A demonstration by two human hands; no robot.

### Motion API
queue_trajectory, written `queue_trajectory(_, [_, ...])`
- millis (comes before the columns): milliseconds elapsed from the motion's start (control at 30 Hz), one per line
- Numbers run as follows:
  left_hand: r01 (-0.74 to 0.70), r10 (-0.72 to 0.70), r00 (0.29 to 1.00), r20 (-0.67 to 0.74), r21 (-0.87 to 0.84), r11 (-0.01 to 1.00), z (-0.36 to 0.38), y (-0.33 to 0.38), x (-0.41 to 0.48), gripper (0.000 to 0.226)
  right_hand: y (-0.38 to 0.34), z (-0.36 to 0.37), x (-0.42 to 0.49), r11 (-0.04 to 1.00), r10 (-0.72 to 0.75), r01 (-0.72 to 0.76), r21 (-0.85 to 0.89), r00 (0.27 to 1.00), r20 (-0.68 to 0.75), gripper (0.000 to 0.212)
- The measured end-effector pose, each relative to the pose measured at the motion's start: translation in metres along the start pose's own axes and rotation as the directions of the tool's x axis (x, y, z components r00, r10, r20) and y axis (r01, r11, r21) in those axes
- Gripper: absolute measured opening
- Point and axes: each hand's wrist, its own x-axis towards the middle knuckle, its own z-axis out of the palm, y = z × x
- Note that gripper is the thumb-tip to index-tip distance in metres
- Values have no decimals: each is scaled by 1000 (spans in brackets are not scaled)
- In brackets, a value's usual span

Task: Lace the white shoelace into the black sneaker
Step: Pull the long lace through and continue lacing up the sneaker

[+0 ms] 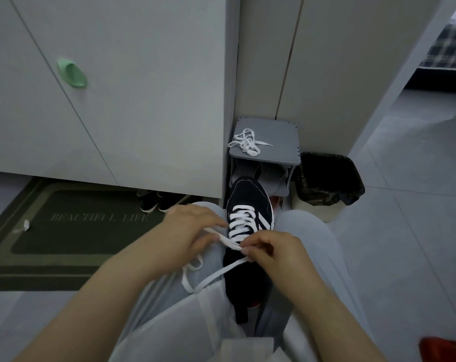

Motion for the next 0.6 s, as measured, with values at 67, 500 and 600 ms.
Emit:
queue_trajectory(67, [-89,90,996,15,-87,992,12,10,6,55,-4,11,0,998,8,-6,69,999,-31,24])
queue_trajectory(500, [80,-78,985,-152,7,997,53,-8,-1,11,4,42,-1,924,83,-118,-364,990,-111,31])
queue_trajectory(600, [102,-108,975,-195,-43,994,57,-10,-2,8,4,44,-1,929,80,-115,-351,990,-115,24])
